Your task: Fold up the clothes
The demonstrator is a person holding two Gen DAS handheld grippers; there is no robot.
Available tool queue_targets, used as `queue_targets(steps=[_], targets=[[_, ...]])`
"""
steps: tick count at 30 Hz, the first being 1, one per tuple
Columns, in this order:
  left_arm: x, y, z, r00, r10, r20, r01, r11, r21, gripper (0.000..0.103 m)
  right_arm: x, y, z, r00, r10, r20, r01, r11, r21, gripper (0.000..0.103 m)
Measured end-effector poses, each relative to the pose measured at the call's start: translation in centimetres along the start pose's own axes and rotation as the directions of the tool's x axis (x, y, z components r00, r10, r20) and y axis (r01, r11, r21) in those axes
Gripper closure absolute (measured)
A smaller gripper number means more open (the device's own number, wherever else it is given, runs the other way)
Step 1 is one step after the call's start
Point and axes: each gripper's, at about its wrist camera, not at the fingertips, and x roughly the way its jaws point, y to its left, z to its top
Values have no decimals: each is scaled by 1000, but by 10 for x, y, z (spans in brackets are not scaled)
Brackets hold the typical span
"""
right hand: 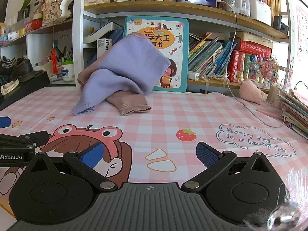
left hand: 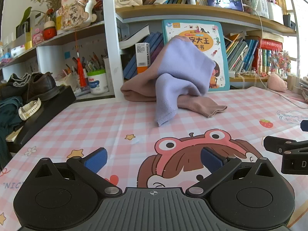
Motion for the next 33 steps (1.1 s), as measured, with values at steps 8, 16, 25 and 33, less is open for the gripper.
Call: queue_targets(steps=[8,16,25,33], targets=[[-1,0,2,1000,0,-4,0,1000,0,0,-1,0,0,1000,0,-1,0,1000,1,0],[-1,0,3,1000,0,-8,0,1000,-1,0,0,-1,0,1000,0,-2,0,1000,2,0],[-1,-1,3,1000,5,-13,-5,1000,1,0,1,-1,0,1000,1,-7,-1,1000,4,0],[0,0,4,1000,4,-18,-4,1000,1,0,1,-1,1,1000,1,-8,-1,1000,5,0]])
